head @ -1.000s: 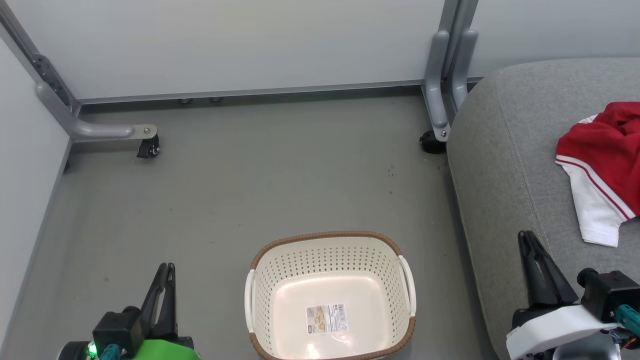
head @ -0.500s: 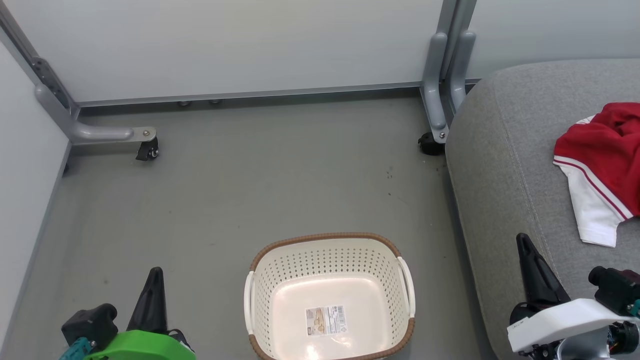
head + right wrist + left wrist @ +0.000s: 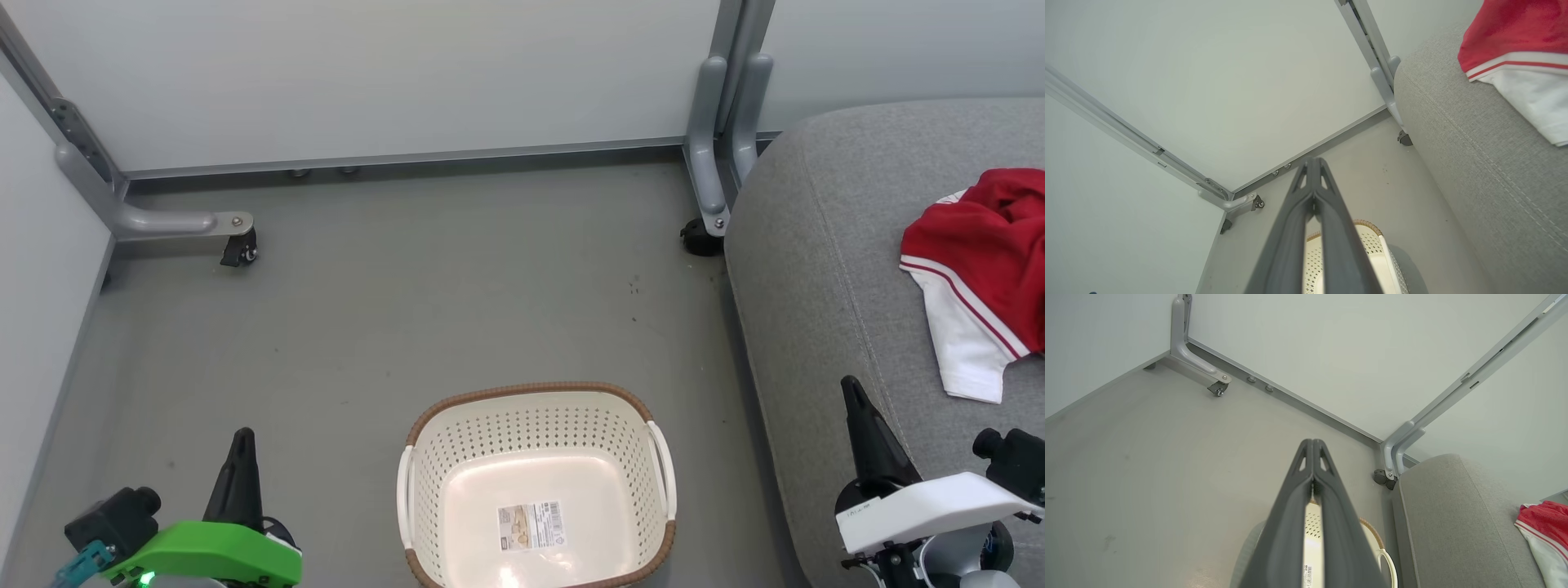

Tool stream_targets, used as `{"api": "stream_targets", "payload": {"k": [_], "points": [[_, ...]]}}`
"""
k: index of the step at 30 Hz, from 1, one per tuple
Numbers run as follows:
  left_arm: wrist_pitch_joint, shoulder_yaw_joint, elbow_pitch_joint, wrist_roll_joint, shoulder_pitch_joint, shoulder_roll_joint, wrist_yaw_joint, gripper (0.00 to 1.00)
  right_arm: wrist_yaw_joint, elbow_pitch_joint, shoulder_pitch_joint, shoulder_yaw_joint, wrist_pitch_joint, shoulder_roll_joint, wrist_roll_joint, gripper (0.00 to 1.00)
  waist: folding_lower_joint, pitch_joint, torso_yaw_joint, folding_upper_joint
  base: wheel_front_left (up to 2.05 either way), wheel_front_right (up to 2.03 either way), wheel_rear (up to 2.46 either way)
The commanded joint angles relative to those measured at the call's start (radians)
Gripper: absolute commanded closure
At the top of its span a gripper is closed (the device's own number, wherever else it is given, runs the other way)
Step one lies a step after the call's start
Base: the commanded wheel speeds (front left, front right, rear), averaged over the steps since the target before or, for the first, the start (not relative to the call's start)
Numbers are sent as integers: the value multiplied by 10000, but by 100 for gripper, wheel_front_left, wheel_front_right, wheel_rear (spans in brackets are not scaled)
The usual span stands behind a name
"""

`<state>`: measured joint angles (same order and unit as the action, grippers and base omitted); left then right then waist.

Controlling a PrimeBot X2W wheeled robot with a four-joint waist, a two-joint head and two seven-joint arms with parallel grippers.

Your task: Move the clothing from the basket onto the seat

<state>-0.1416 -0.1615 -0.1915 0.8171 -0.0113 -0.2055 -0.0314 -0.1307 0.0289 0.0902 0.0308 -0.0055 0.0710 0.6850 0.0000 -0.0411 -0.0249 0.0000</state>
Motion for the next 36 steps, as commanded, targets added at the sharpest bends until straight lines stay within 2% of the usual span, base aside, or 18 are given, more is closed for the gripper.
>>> {"api": "stream_targets", "payload": {"k": [1, 36], "points": [[87, 156, 106, 365, 299, -10, 103, 100, -2, 6, -301, 13, 26, 73, 428, 100, 0, 7, 4, 0, 0, 0, 0], [1126, 1243, -171, 4044, 761, 612, 832, 100, -2, -1259, -1097, 110, 344, 170, 4813, 100, 0, 143, 94, 0, 0, 0, 0]]}}
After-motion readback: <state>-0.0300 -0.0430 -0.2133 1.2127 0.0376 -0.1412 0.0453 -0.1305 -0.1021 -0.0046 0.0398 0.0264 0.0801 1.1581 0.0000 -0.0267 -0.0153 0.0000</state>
